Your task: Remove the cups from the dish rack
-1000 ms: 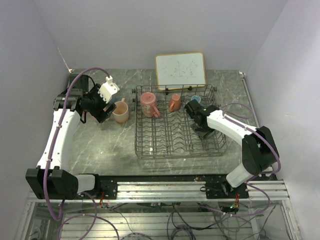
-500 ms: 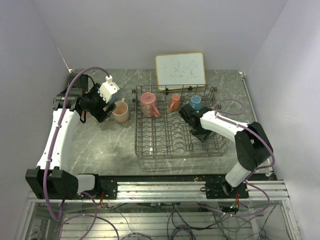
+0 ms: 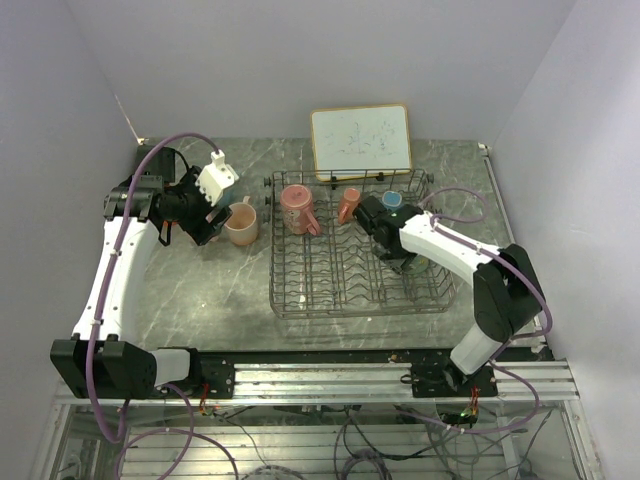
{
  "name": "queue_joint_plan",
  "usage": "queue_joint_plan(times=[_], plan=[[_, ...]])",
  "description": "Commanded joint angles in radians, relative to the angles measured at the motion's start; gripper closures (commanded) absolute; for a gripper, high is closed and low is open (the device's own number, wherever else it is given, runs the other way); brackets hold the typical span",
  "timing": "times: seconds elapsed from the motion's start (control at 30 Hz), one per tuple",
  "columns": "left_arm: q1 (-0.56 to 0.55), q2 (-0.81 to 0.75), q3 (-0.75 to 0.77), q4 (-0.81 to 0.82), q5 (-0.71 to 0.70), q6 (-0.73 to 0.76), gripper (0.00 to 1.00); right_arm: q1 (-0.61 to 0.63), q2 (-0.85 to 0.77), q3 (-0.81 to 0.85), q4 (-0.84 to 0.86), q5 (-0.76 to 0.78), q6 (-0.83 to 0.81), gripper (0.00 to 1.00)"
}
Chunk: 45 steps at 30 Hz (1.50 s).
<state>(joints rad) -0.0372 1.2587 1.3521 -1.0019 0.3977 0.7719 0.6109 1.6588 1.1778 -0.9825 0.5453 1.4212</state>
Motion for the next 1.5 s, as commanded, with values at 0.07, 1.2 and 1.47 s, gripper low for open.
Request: queue_joint_plan(times=[0.07,1.2,1.47], plan=[[0.009,-0.009,0.019,-0.015,0.03,0.011,0.12,-0.018,0.077,0.084,-0.067,-0.007,0.144,0.55],[0.009,-0.012,0.037,-0.058,0.054,0.053,0.11,-0.064,-0.038,-0.078,-0.041,0.057,0.148,0.69],[0.008,-0.017,0.035,-0.063,0.05,0.047,0.11,-0.091,-0.017,-0.092,0.033,0.035,0.034,0.63]])
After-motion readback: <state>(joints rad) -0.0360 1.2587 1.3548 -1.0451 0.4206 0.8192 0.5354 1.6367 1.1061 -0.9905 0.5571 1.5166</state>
